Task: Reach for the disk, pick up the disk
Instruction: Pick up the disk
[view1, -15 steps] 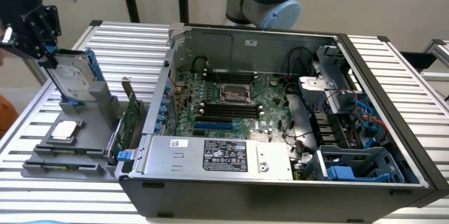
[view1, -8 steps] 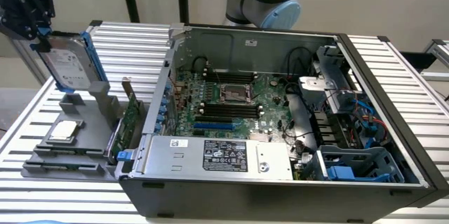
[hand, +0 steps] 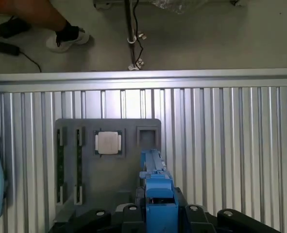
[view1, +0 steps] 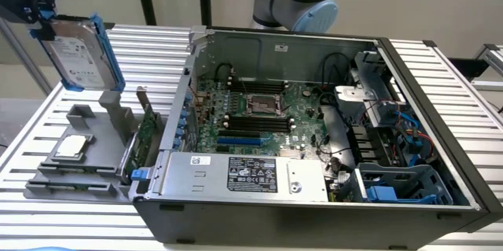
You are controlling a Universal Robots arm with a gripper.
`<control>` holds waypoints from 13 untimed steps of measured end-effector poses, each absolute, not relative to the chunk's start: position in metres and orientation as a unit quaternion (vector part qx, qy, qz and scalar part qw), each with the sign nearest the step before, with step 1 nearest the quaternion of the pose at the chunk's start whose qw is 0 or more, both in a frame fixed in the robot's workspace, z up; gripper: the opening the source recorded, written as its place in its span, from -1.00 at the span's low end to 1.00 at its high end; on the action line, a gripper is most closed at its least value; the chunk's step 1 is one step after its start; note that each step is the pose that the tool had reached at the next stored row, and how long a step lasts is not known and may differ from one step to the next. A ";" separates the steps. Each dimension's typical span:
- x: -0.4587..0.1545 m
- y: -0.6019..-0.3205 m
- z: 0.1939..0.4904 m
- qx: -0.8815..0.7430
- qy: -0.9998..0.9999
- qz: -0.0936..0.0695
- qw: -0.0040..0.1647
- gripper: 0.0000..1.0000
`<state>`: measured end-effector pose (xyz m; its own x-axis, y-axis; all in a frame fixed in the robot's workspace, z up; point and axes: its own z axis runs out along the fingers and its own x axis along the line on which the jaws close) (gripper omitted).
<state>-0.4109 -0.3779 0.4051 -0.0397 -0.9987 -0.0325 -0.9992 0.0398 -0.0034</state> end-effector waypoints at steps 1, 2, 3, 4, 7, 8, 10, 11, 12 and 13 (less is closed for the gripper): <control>-0.407 -0.378 0.410 -0.693 0.721 0.010 0.013 -0.35; -0.404 -0.378 0.414 -0.693 0.721 0.010 0.013 -0.35; -0.399 -0.378 0.419 -0.693 0.721 0.010 0.013 -0.35; -0.395 -0.378 0.423 -0.693 0.721 0.010 0.013 -0.35; -0.381 -0.378 0.437 -0.693 0.721 0.011 0.013 -0.35; -0.377 -0.378 0.441 -0.693 0.721 0.011 0.014 -0.35; -0.368 -0.378 0.450 -0.693 0.721 0.012 0.014 -0.35; -0.363 -0.378 0.455 -0.693 0.721 0.012 0.015 -0.35; -0.359 -0.378 0.459 -0.693 0.721 0.013 0.015 -0.35; -0.354 -0.379 0.464 -0.693 0.721 0.013 0.015 -0.35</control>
<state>-0.3541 -0.3787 0.4640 -0.0397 -0.9984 -0.0398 -0.9992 0.0398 -0.0019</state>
